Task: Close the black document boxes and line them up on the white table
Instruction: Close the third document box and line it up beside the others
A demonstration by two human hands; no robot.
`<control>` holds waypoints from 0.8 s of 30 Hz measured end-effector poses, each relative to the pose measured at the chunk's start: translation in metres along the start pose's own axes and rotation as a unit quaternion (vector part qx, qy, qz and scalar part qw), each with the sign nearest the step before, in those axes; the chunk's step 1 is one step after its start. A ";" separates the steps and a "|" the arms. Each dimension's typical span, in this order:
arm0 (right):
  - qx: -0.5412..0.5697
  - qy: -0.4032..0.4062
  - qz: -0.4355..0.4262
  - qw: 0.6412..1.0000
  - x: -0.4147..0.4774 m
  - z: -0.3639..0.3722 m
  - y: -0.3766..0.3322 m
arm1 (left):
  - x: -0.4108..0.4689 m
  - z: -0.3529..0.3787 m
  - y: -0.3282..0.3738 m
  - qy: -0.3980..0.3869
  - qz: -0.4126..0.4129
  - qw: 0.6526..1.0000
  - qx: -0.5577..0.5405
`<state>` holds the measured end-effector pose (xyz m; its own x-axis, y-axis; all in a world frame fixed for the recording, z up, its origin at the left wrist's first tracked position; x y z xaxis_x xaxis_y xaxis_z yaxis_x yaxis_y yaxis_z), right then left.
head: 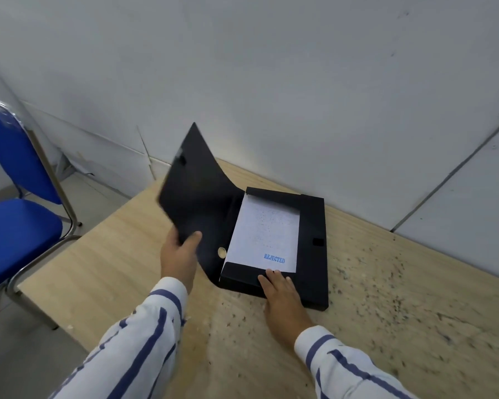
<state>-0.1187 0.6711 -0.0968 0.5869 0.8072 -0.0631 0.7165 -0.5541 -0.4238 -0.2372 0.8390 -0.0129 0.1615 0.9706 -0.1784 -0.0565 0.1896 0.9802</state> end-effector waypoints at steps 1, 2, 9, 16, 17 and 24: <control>0.009 0.002 0.003 1.000 -0.001 -0.002 0.000 | -0.002 0.007 0.002 -0.025 0.028 0.998 0.043; 0.022 0.002 0.010 1.000 -0.001 -0.004 0.000 | -0.004 0.014 0.000 -0.048 0.054 0.992 0.100; 0.231 0.125 0.166 0.950 0.005 -0.044 0.026 | -0.032 0.057 -0.044 -0.334 0.255 0.814 0.402; 0.616 0.219 0.381 0.653 -0.004 -0.076 0.083 | -0.044 0.076 -0.080 -0.403 0.294 0.629 0.596; 0.622 0.217 0.382 0.648 -0.004 -0.076 0.086 | -0.044 0.077 -0.083 -0.404 0.299 0.610 0.612; 0.189 0.117 0.287 0.932 0.002 -0.063 0.080 | -0.042 0.080 -0.087 -0.397 0.318 0.585 0.631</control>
<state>-0.0362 0.6155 -0.0737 0.9307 0.3083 -0.1969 0.1012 -0.7343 -0.6712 -0.1604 0.7699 -0.0843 0.9393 0.3143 -0.1376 0.3370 -0.9203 0.1989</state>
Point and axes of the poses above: each hand's wrist, its own x-axis towards the middle knuckle, its own z-axis out of the palm, y = z × x, the point moved 4 cm from there along x, towards the middle knuckle, and after that the axes turned 9 degrees about y, right-handed, at the moved point
